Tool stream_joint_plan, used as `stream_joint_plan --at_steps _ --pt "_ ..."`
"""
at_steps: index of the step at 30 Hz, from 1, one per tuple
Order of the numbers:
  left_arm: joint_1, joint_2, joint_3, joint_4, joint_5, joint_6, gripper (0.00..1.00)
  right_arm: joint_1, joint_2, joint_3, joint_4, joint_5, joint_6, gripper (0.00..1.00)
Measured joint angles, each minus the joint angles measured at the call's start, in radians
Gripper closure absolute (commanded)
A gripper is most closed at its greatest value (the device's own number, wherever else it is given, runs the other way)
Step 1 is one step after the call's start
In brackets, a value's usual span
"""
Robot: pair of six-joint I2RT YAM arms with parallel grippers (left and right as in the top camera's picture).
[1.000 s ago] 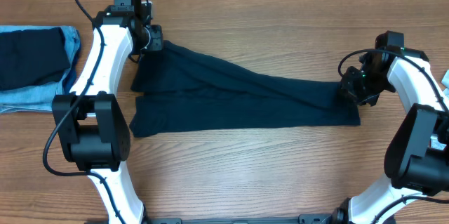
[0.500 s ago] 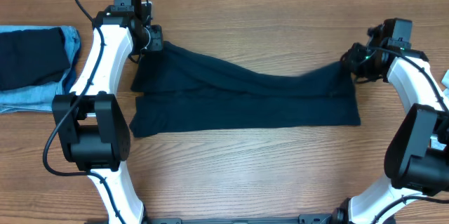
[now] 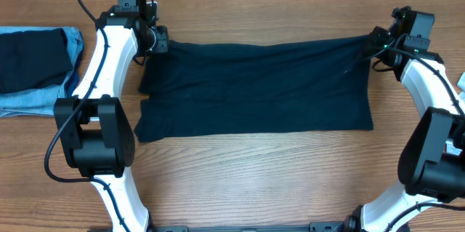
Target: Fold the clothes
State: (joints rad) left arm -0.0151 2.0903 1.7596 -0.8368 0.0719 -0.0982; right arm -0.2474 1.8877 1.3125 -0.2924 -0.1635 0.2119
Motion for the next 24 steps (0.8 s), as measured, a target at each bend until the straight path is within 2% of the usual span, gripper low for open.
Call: stream_joint_plan --at_steps 5,9,15,19,21,23,24 --pt "0.0 0.0 0.0 0.0 0.0 0.0 0.96 0.0 0.0 0.0 0.026 0.011 -0.001 0.93" --pt "0.0 0.0 0.0 0.0 0.0 0.0 0.96 0.0 0.0 0.0 0.027 0.014 -0.001 0.89" --pt "0.0 0.0 0.0 0.026 0.003 0.0 0.96 0.0 0.0 0.0 -0.05 0.016 -0.003 0.88" --pt "0.002 0.0 0.0 0.026 0.012 0.001 0.8 0.0 0.0 0.0 -0.092 0.018 -0.003 0.77" --pt "0.003 0.0 0.0 0.026 0.015 0.0 0.74 0.0 0.0 0.0 -0.1 0.014 -0.002 0.75" --pt "0.003 0.0 0.0 0.025 0.015 0.001 0.61 -0.001 0.0 0.0 -0.109 -0.006 -0.003 0.7" --pt "0.003 0.0 0.0 0.025 0.016 -0.002 0.54 -0.001 0.0 0.0 -0.112 -0.018 -0.004 0.62"
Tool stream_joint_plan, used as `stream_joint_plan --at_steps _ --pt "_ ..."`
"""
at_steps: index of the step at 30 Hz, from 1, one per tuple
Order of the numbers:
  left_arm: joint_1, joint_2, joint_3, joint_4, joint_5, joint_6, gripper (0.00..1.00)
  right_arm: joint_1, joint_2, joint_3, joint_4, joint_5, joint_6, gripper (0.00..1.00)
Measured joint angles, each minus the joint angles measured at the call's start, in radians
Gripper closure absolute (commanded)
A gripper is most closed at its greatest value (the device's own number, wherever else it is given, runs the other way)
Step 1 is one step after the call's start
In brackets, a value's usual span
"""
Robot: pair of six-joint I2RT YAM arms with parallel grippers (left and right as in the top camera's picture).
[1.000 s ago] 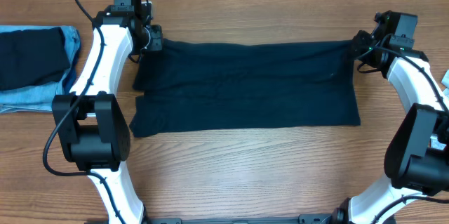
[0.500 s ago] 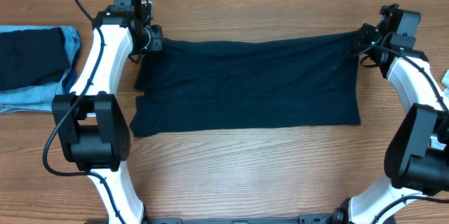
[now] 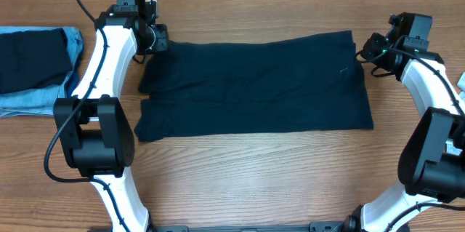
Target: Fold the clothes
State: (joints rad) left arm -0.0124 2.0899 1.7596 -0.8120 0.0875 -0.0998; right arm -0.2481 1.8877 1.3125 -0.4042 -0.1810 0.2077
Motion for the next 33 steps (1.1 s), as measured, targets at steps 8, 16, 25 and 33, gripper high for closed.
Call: stream_joint_plan --at_steps 8,16,25,33 --pt "0.0 0.0 0.0 -0.004 0.006 0.002 0.31 0.001 0.0 0.0 -0.06 -0.041 0.002 0.31" --pt "0.023 0.001 0.0 0.115 0.025 -0.009 0.23 0.001 0.0 0.0 -0.14 -0.119 0.001 0.31" --pt "0.098 0.075 0.001 0.193 0.128 -0.089 0.26 0.001 0.0 0.0 -0.184 -0.203 0.002 0.31" --pt "0.13 0.19 0.001 0.312 0.246 -0.173 0.28 0.001 0.0 0.0 -0.196 -0.213 0.002 0.33"
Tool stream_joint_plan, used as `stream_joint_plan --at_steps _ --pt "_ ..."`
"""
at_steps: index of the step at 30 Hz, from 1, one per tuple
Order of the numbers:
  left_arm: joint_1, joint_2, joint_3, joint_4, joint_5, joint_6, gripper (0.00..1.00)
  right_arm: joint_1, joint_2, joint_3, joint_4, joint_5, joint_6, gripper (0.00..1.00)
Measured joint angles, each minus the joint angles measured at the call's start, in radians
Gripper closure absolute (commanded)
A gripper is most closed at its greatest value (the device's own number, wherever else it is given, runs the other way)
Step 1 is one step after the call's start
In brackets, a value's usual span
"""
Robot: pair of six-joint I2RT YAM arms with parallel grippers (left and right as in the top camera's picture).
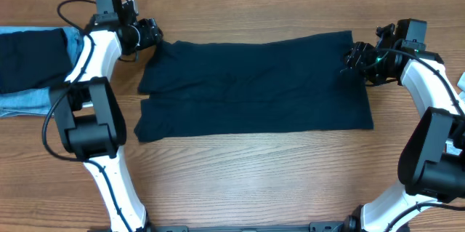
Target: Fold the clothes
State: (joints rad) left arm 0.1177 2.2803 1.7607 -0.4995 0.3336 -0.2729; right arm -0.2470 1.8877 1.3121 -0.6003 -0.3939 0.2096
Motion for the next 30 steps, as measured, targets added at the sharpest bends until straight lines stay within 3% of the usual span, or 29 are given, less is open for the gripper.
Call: stream_joint_plan --at_steps 5,23,25,26,27,28,30 --pt "-0.015 0.053 0.0 0.053 0.051 -0.036 0.31 0.0 0.0 0.0 -0.013 -0.002 0.0 0.35" --pt "-0.031 0.061 0.0 0.236 0.154 -0.084 0.96 0.0 0.0 0.0 -0.031 -0.002 -0.001 0.38" --pt "-0.031 0.061 0.0 0.241 0.171 -0.092 0.95 0.0 0.0 0.0 -0.035 -0.002 0.0 0.38" --pt "-0.031 0.061 0.0 0.241 0.18 -0.092 0.89 0.0 0.0 0.0 -0.038 -0.002 0.0 0.39" --pt "-0.031 0.061 0.0 0.239 0.185 -0.092 0.79 0.0 0.0 0.0 -0.038 -0.002 0.0 0.38" --pt "-0.031 0.061 0.0 0.232 0.192 -0.093 0.61 0.0 0.0 0.0 -0.037 -0.002 0.0 0.39" --pt "-0.031 0.061 0.0 0.203 0.197 -0.093 0.5 0.0 0.0 0.0 -0.039 -0.003 0.0 0.39"
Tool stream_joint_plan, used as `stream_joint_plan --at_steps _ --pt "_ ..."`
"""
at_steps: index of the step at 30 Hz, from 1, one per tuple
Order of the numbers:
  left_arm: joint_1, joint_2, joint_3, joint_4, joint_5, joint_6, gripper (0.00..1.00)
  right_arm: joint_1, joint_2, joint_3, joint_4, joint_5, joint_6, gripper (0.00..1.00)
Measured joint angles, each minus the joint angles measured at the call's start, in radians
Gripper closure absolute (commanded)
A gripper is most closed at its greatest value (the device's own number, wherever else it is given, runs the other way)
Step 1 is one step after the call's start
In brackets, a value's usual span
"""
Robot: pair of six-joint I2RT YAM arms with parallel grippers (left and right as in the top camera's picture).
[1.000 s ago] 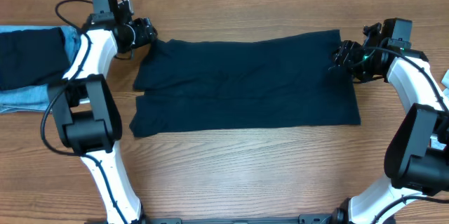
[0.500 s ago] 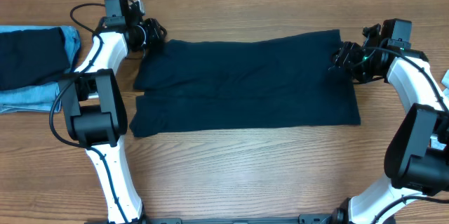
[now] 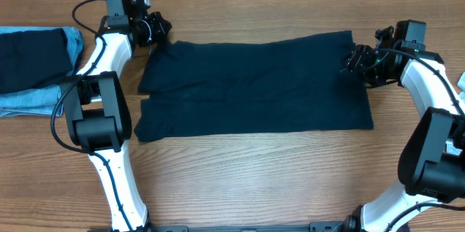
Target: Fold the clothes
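A dark navy garment (image 3: 254, 86) lies flat across the middle of the wooden table (image 3: 254, 181), folded into a long rectangle with a small step at its lower left. My left gripper (image 3: 157, 28) sits just off the garment's far left corner, apart from the cloth, and its fingers look spread. At the far right edge my right gripper (image 3: 353, 63) hovers over the cloth with its fingers apart and nothing seen between them.
A pile of folded clothes (image 3: 33, 65), a dark piece on light blue denim, lies at the left edge of the table. A bit of a white object (image 3: 462, 81) shows at the right edge.
My left gripper has shifted a little to the right and farther back, still beside the far left corner. The right gripper and the garment look unchanged.
Both grippers first held the garment's far corners, the right one pulling its corner out taut. Then the right corner lay slack with the right gripper beside it. After that the left gripper was off its corner and the right one over the right edge, as now.
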State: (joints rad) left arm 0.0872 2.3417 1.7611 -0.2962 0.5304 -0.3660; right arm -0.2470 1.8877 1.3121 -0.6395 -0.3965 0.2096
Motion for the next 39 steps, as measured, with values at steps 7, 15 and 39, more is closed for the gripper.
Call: stream_joint_plan --at_steps 7,15,39 --pt "0.021 0.0 0.0 -0.132 -0.03 0.006 0.4 0.0 0.0 0.0 -0.005 0.0 0.0 0.39" --pt "0.086 0.0 0.0 -0.183 -0.047 0.032 0.41 0.0 0.0 0.0 -0.005 0.0 -0.001 0.39" --pt "0.128 0.0 0.009 -0.233 -0.045 0.108 0.44 0.0 0.0 0.0 0.0 0.001 0.0 0.4"
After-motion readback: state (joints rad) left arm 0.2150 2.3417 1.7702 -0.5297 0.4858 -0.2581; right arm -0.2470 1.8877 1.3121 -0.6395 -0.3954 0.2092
